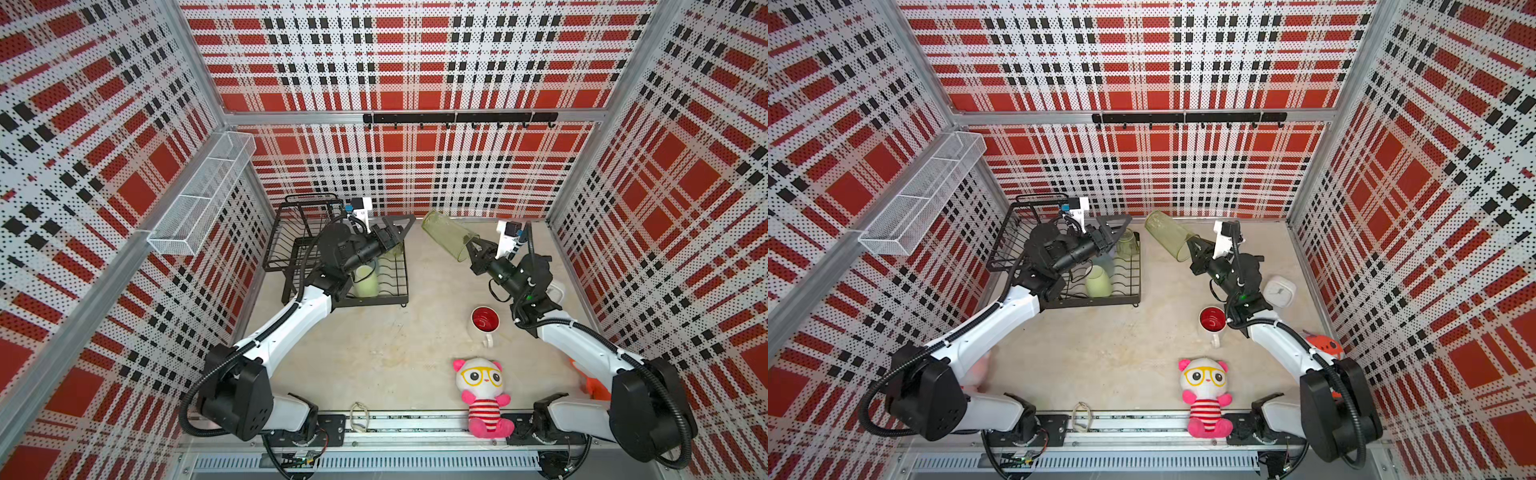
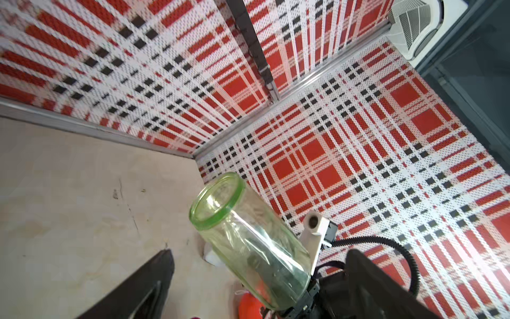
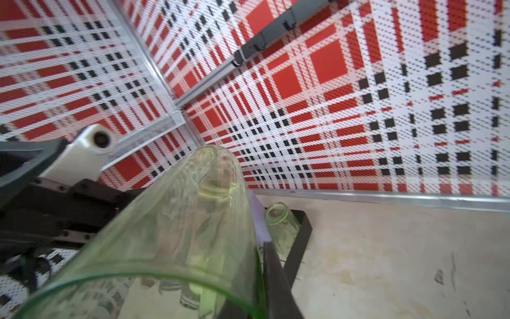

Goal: Load cups into a dish rack
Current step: Place the cup upside down at the dish rack.

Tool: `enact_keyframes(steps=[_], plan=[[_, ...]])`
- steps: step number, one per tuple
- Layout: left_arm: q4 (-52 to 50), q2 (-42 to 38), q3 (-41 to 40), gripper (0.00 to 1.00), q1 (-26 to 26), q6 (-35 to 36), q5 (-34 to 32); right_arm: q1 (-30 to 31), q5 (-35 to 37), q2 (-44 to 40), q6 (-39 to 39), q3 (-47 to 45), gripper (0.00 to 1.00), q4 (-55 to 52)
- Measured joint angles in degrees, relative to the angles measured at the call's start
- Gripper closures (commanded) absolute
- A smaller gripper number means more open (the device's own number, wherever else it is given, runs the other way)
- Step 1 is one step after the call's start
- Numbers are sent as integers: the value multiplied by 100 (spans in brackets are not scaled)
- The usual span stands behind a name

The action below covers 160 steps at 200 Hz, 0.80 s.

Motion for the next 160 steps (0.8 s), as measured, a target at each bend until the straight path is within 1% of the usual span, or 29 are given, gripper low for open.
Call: enact_keyframes(steps=[28, 63, 103, 127, 136, 149, 160], plan=[[87, 70, 33, 2, -57, -229, 317, 0, -448, -24, 166, 61, 100, 640], [393, 256, 352, 6, -151, -472, 719, -20, -997, 164, 560, 308, 100, 1244], [789, 271, 411, 8, -308, -664, 1128, -35, -1687, 256, 813, 376, 100, 1405], [1029, 273, 411, 16, -348, -817, 1333, -35, -1996, 254, 826, 376, 100, 1344], [1051, 284, 411, 18, -352, -852, 1386, -35, -2057, 232, 809, 378, 100, 1311], [1078, 308, 409, 24, -348, -894, 1419, -35, -2114, 179, 793, 378, 100, 1231], [1095, 315, 409, 26, -348, -916, 1436, -35, -2109, 140, 787, 376, 100, 1209]])
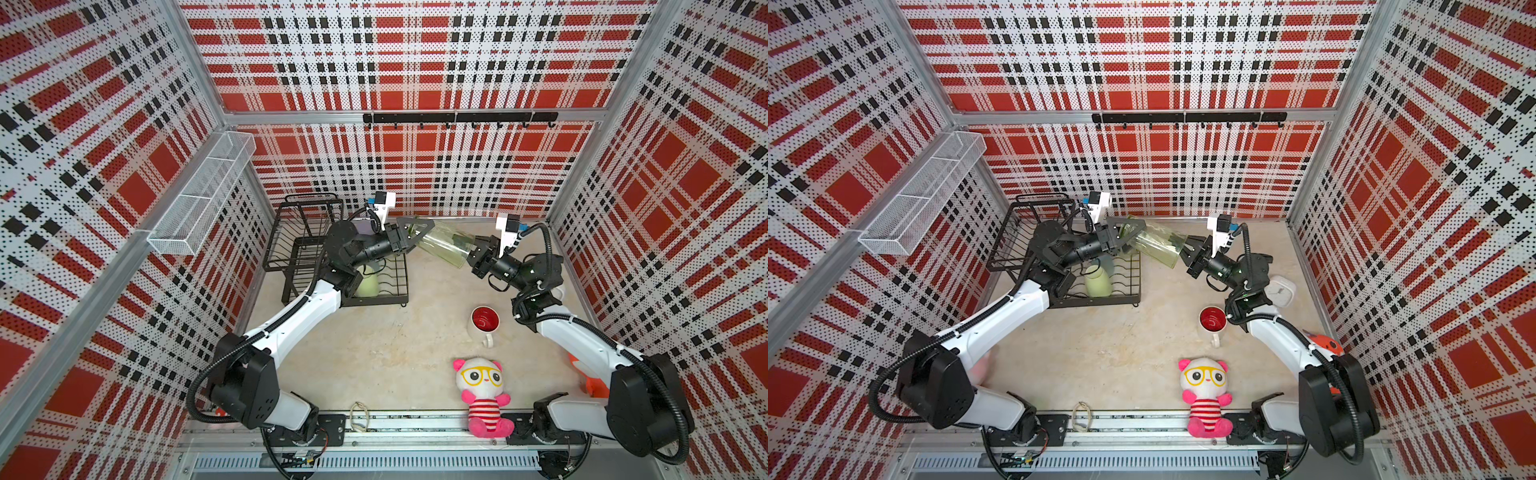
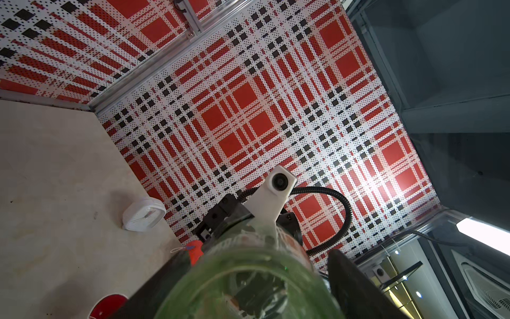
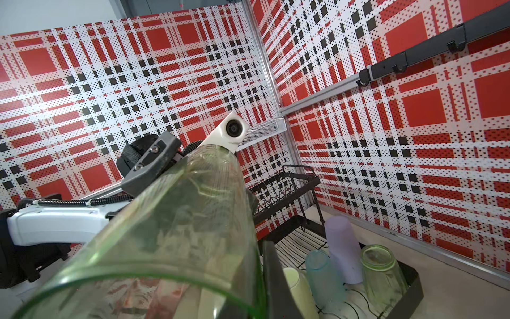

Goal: Load cups into a dish rack
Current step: Place the cup upside down at the dish rack.

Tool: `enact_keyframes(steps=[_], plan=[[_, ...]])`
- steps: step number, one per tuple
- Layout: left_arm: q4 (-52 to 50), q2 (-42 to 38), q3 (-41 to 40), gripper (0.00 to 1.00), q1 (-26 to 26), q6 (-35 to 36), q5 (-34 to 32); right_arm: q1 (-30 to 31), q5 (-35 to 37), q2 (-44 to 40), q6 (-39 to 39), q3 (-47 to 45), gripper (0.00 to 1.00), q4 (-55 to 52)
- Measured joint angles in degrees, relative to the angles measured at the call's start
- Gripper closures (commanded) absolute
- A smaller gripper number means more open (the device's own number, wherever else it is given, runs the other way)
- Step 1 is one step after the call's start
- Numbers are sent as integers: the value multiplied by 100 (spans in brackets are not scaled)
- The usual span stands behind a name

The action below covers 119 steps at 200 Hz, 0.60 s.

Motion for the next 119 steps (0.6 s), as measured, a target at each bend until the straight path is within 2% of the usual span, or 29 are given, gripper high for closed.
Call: enact_keyframes(steps=[17, 31, 44, 68, 92, 104, 110, 116, 119], plan=[[59, 0, 0, 29, -2, -15, 24, 0, 22, -48, 4, -13, 99, -2], [81, 0, -2, 37, -2, -15, 22, 0, 39, -52, 20, -13, 97, 7], [103, 0, -20, 41, 7, -24, 17, 0, 44, -50, 42, -15, 90, 9], [118, -28, -90, 43, 24, 76, -11, 2, 98, -4, 177, -15, 60, 81], [22, -98, -177, 44, 35, 291, -101, 2, 133, 96, 323, -15, 53, 170], [-118, -151, -179, 44, 48, 452, -203, 2, 197, 118, 369, -22, 44, 157], [-212, -192, -179, 44, 63, 557, -273, 2, 240, 118, 343, -37, 30, 151], [-334, -243, -179, 44, 72, 669, -365, 2, 321, 114, 326, -61, 20, 153], [-404, -278, -179, 44, 79, 734, -420, 2, 356, 107, 339, -74, 10, 140]])
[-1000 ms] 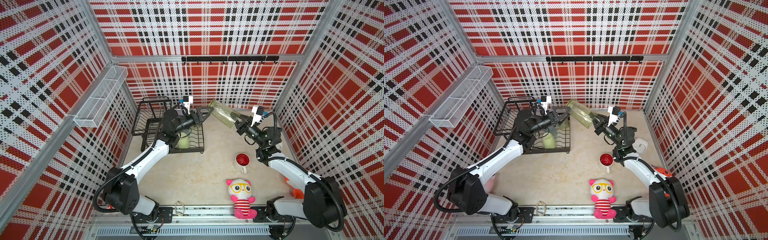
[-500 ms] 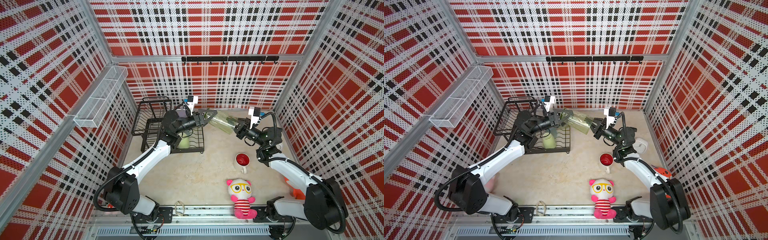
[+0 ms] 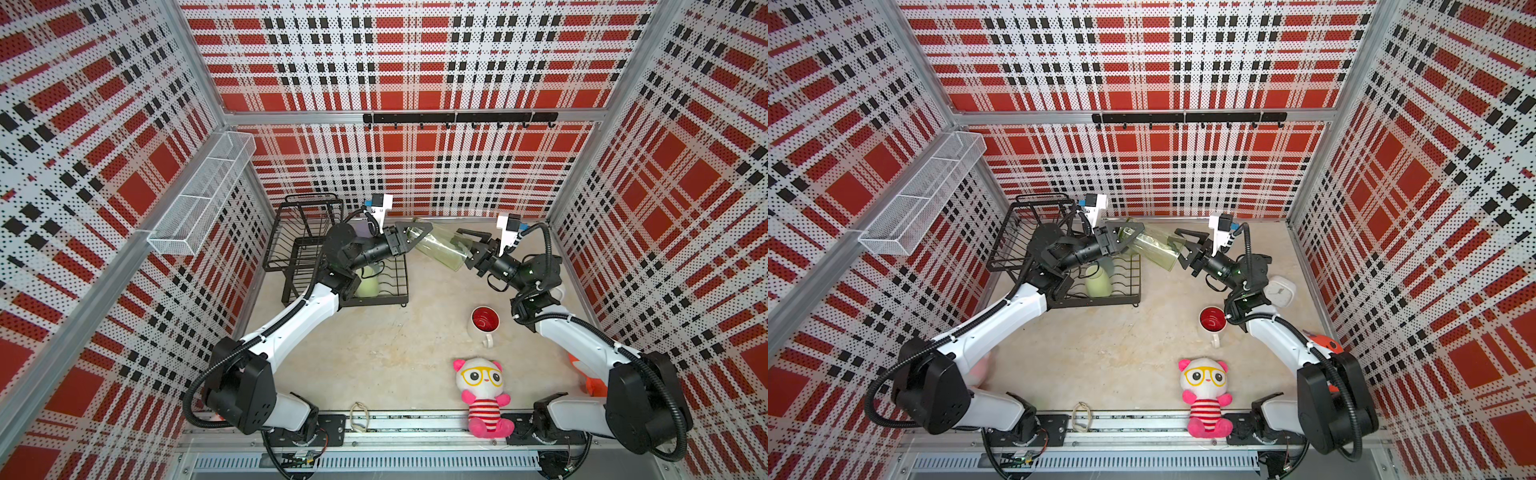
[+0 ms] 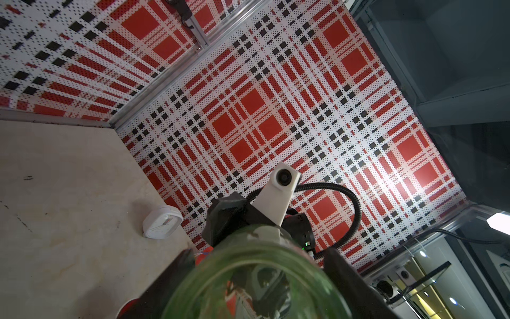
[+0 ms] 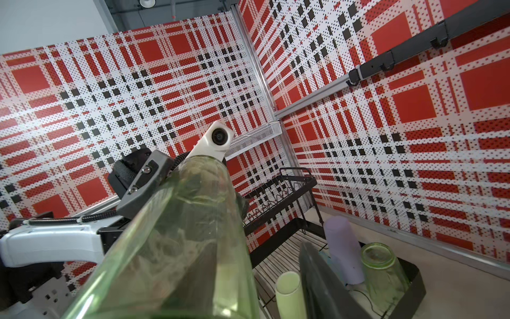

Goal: Load cups into a dish rack
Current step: Place the cup upside down at the dish rack.

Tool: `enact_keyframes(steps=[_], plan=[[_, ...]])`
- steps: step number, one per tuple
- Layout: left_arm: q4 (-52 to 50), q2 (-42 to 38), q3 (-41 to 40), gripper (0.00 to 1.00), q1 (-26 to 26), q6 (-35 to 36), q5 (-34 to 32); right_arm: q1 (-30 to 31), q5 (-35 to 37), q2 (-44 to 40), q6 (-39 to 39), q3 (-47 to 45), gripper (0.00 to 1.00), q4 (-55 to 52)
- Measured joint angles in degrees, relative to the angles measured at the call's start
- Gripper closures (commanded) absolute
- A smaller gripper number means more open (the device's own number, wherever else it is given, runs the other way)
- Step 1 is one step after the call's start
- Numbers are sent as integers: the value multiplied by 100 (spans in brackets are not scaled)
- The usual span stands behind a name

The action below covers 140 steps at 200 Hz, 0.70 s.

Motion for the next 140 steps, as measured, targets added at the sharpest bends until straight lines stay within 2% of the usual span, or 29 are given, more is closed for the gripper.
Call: enact_keyframes(steps=[3, 7, 36, 91, 116, 140], plan=[[-52, -26, 0, 44, 7, 66, -44, 0, 46, -9, -17, -13, 2, -20], [-140, -66, 0, 44, 15, 155, -114, 0, 114, -20, -48, -42, 0, -46], [-1040, -361, 107, 44, 11, 1021, -822, -2, 660, -308, -380, -315, 0, -498], [-2551, -485, 649, 46, -356, 2651, -2719, 0, 2055, -1088, -1325, -743, 0, -1683], [-3064, -378, 807, 46, -614, 3241, -3703, 0, 2645, -1412, -1661, -1165, 0, -2035], [-3432, -59, 1056, 45, -813, 3720, -4481, 0, 3512, -1738, -1987, -1576, 0, -2457]])
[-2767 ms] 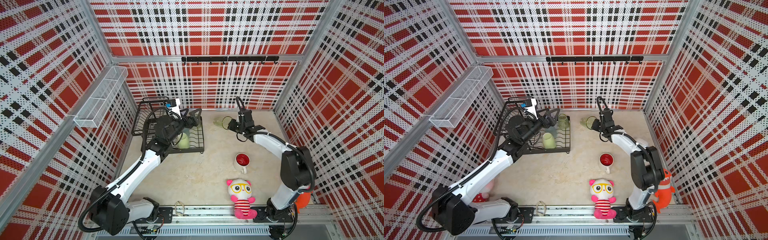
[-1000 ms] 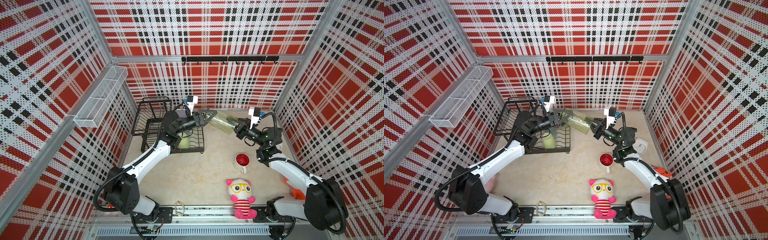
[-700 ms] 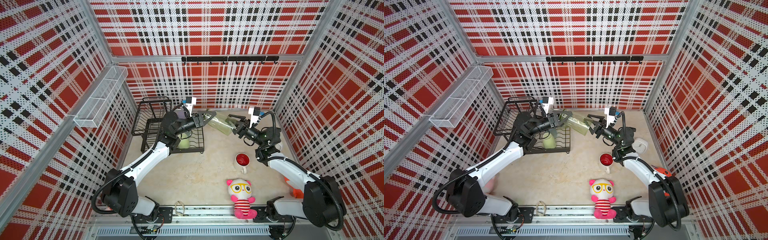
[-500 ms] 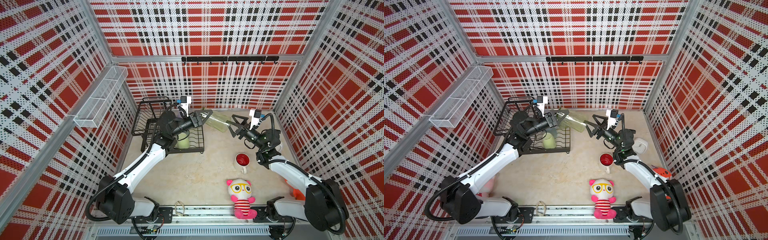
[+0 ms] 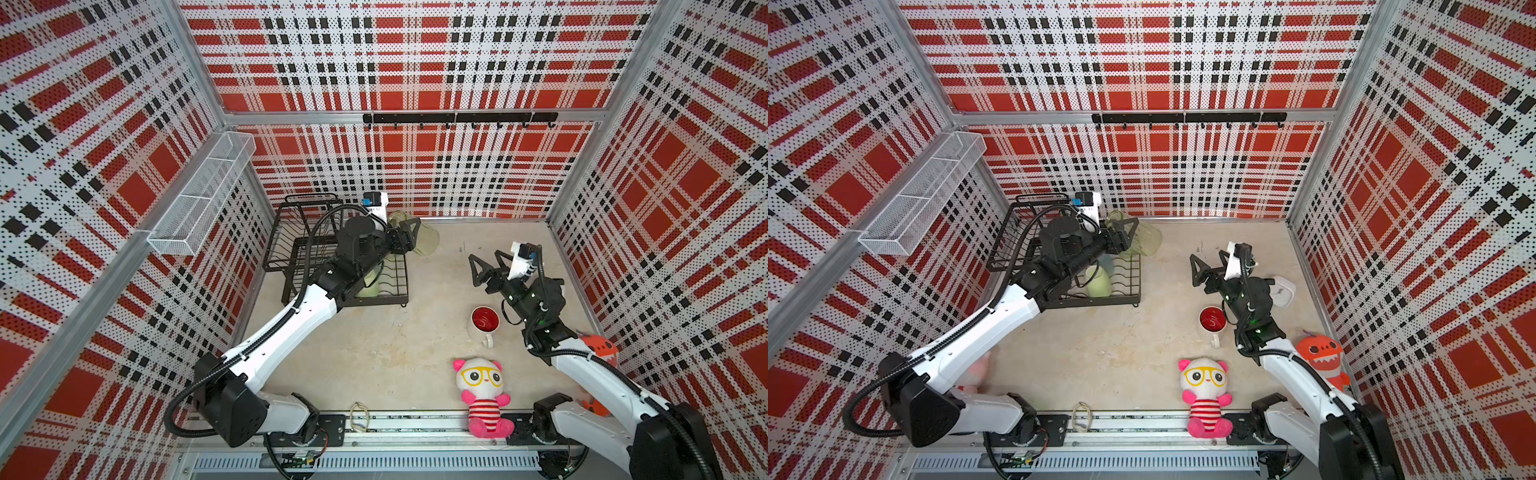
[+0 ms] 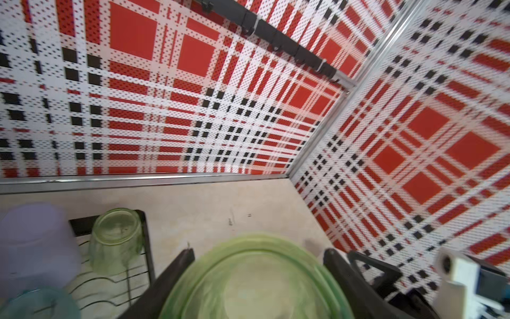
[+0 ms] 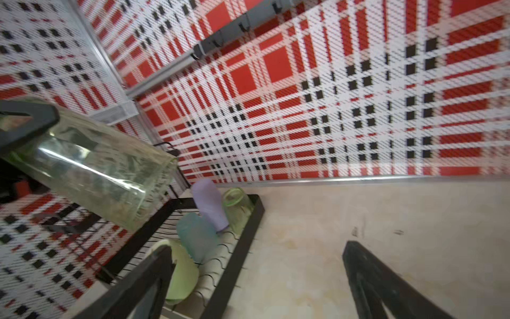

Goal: Load cups into a dish rack
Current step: Place the cup upside down at the dish rack.

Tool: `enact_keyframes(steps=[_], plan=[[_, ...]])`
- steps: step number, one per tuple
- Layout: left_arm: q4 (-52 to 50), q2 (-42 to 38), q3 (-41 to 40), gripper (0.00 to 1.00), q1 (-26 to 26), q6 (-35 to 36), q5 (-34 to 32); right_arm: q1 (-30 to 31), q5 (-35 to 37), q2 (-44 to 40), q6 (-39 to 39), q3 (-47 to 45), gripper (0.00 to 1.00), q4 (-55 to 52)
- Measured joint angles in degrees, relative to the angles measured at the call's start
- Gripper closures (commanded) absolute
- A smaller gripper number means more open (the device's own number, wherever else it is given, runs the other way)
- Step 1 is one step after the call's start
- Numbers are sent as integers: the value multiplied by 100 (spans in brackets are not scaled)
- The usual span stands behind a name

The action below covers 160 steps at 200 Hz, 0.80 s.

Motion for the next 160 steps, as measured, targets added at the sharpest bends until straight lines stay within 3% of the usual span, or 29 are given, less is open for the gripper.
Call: enact_keyframes(steps=[23, 61, 126, 160], plan=[[-273, 358, 153, 45, -55, 321, -511, 0, 693, -352, -354, -490, 0, -247], [-466, 852, 149, 45, 46, 597, -1032, 0, 1246, -765, -719, -1130, 0, -474], [-442, 1388, 63, 45, 579, 584, -1071, 0, 1357, -780, -1091, -1429, 0, -610], [-251, 1578, -107, 45, 533, 616, -1257, 0, 1386, -625, -1106, -1390, 0, -632]])
